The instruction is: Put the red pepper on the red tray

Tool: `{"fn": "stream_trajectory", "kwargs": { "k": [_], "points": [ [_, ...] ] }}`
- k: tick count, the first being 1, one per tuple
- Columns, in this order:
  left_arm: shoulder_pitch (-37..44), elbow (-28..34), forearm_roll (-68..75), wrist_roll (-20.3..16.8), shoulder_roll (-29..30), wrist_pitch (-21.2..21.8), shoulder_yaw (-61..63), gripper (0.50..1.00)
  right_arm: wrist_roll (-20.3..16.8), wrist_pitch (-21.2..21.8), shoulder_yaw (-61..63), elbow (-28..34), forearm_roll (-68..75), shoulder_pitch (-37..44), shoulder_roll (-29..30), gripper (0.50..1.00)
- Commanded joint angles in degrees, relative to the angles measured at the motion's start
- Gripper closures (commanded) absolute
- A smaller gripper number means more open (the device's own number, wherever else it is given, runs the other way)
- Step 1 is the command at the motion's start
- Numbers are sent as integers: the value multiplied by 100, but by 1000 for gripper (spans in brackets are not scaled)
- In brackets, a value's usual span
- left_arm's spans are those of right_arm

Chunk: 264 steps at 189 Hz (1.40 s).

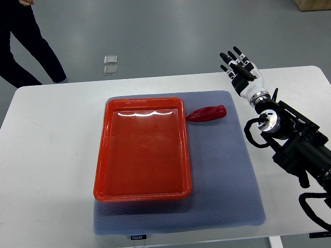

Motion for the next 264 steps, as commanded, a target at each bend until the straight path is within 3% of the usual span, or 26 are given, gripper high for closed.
{"fn": "stream_trajectory", "kwargs": {
  "k": [1,264],
  "points": [
    [-1,1,0,-2,0,0,4,500,-1,0,1,0,0,2,1,585],
    [17,28,0,7,0,0,-57,500,-19,-44,-34,-9,-18,11,9,585]
  ]
}}
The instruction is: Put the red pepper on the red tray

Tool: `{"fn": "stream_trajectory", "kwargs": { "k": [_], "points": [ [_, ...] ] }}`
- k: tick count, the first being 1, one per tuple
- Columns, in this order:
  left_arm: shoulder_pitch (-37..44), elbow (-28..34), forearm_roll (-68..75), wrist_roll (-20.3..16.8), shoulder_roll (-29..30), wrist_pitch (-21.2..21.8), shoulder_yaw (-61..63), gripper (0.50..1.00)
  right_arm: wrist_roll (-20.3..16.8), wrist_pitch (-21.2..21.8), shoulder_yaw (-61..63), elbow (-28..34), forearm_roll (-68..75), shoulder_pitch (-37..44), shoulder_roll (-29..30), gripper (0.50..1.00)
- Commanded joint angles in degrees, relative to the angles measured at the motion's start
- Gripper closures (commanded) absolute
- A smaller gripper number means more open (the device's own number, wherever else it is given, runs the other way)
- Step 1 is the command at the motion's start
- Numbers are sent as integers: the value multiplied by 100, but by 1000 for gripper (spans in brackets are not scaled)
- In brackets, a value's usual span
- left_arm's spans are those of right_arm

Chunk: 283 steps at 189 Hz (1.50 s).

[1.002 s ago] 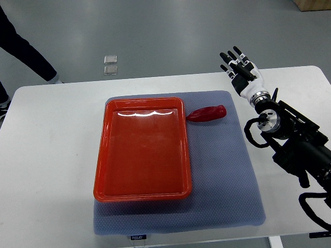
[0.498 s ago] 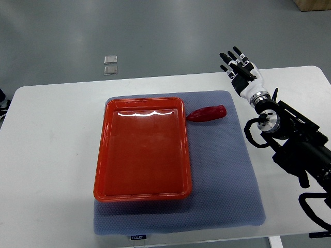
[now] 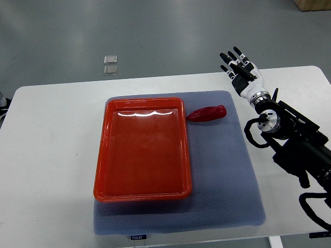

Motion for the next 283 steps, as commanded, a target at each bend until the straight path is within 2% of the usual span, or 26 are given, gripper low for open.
{"fn": "stream_trajectory", "kwargs": {
  "k": [1,172,283],
  "points": [
    [1,0,0,0,0,0,0,500,-12,-27,0,-2,-7,8,23,585],
    [1,0,0,0,0,0,0,500,14,-27,0,-213,-7,131,23,585],
    [-8,-9,0,0,0,0,18,500,-38,-176,-88,-292,1,368,-240,585]
  ]
}}
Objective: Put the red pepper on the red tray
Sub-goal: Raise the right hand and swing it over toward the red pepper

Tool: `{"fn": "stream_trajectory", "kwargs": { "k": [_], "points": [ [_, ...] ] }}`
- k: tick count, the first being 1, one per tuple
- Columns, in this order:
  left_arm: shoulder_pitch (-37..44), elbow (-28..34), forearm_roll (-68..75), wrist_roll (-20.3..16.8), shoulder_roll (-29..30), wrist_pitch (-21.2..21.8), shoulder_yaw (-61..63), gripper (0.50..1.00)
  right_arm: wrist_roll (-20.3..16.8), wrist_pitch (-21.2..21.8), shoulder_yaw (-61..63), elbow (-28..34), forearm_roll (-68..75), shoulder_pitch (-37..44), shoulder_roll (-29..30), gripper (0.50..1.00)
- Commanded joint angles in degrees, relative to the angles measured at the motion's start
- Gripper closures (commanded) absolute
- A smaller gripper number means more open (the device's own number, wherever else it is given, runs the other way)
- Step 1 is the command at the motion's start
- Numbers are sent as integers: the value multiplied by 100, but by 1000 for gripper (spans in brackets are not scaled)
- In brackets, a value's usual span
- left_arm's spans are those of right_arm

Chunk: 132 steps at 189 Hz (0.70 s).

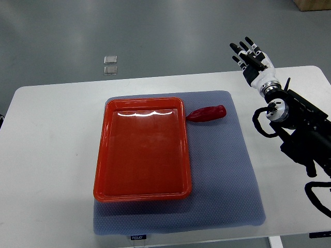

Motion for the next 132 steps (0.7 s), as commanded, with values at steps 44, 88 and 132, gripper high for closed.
{"fn": "stream_trajectory", "kwargs": {
  "k": [44,88,132],
  "points": [
    [0,6,0,0,0,-1,0,500,-10,-145,-223,158,-26,65,-225,585],
    [0,6,0,0,0,-1,0,500,-19,-567,-2113,791,-897,838,-911,587],
    [-9,-12,0,0,0,-1,0,500,-221,-559,-3704,1318,-1195,1480,-1535,591]
  ]
}}
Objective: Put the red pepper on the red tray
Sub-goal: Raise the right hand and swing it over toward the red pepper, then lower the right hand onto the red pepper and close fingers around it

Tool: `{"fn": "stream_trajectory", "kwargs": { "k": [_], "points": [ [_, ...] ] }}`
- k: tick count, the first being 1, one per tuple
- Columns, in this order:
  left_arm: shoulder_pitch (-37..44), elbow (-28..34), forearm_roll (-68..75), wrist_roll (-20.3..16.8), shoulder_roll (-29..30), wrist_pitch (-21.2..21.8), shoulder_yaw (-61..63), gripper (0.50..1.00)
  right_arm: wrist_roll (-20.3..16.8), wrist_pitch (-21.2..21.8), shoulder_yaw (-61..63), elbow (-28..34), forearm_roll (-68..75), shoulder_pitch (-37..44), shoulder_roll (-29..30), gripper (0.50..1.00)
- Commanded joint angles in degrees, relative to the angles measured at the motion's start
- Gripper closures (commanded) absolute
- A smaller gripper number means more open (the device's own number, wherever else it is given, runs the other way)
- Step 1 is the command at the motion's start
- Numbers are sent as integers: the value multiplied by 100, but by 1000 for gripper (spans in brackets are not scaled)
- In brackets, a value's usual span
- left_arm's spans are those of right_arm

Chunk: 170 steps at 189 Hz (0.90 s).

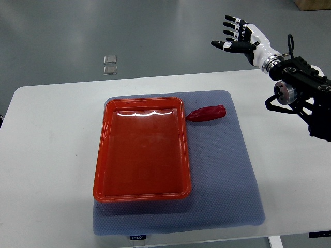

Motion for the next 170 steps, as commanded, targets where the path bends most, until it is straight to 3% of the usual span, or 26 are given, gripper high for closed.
{"fn": "stream_trajectory", "kwargs": {
  "k": [1,43,62,90,124,170],
  "points": [
    [-7,-4,0,1,0,0,0,500,-151,38,-610,234,-97,272,-255,591],
    [1,-4,0,1,0,0,0,500,-283,354,-1647,911,-1178,852,-607,591],
    [-7,-4,0,1,0,0,0,500,-714,539,-2200,1236,-1898,1186,-774,591],
    [1,-4,0,1,0,0,0,500,-784,583,-3026,1429,-2839,1748,-923,591],
    [1,-13,0,1,0,0,0,500,-1048,583,-3870,1526,-3156,2162,-879,591],
    [1,-13,0,1,0,0,0,500,-1514,548,-4178,1570,-3235,2056,-510,601]
  ]
}}
